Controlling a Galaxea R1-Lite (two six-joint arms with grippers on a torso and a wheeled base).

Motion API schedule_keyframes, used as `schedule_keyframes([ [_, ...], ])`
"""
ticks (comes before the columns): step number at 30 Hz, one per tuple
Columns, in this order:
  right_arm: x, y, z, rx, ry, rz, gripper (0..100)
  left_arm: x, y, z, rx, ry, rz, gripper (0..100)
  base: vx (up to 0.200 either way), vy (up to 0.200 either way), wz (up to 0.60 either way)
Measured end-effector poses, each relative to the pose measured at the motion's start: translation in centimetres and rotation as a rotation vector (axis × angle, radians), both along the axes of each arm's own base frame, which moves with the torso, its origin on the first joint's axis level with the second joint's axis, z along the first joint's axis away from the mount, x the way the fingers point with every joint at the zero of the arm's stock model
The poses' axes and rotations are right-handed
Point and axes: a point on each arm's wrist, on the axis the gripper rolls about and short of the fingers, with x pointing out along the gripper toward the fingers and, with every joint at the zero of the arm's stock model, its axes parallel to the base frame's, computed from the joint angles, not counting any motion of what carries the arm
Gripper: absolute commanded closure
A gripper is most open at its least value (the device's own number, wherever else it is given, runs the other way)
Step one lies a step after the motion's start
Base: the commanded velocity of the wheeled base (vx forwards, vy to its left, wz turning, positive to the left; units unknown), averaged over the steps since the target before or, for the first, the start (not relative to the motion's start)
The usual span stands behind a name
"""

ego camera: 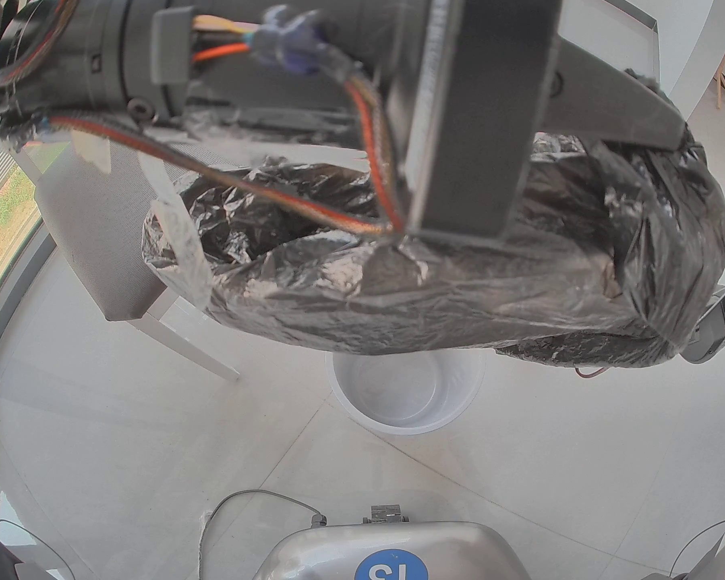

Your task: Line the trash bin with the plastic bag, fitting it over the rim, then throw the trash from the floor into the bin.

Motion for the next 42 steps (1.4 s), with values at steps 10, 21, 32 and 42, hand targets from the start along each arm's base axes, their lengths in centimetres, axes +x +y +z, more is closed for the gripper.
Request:
schedule_keyframes([
  [10,-0.2,0.0,0.0,0.000,0.009,0.002,100,0.2,-0.2,-0.2,0.006,0.016,0.009,100,0.000,0.000,0.00],
  [21,-2.6,-1.3,0.1,-0.009,0.023,-0.021,100,1.4,-0.3,-1.2,0.049,0.154,0.218,100,0.000,0.000,0.00],
  [32,-7.2,-5.5,1.3,-0.052,-0.018,-0.121,100,5.7,-1.8,-4.7,0.050,0.322,0.542,100,0.000,0.000,0.00],
  [42,-9.1,-8.2,0.6,-0.269,-0.100,-0.196,100,8.1,-1.7,-7.1,0.067,0.340,0.614,100,0.000,0.000,0.00],
])
